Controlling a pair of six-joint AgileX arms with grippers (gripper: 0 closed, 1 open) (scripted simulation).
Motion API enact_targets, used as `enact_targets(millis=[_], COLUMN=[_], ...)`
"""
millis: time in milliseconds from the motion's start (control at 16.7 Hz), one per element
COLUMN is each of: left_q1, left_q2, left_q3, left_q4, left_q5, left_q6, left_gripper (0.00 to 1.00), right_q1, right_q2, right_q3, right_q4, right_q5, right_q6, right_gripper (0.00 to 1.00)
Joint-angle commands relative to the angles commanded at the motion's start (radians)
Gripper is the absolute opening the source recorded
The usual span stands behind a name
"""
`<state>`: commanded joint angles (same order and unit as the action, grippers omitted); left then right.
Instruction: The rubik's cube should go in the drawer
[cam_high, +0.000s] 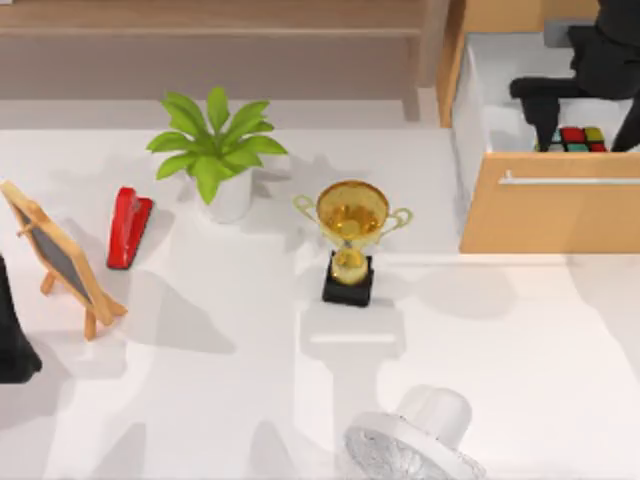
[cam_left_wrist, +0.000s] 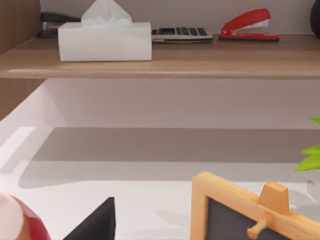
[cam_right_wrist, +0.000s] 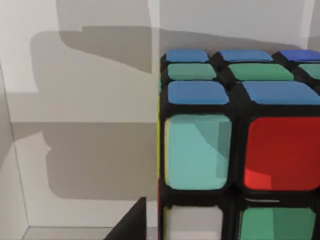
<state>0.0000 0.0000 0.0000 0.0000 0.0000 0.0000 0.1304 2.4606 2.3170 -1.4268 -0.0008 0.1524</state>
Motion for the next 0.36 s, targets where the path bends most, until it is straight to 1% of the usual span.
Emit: enact_targets(millis=[60,360], left_q1=[0.000,0.000], left_q2=[0.000,0.000], left_q3=[0.000,0.000], left_q4=[0.000,0.000], left_q5=[0.000,0.000], left_q6=[0.000,0.000], left_gripper=[1.00,1.00], right_q1=[0.000,0.000], right_q2=[0.000,0.000], right_q3=[0.000,0.000], right_q4=[0.000,0.000], right_q5=[0.000,0.000], right_q6=[0.000,0.000], right_gripper=[1.00,1.00])
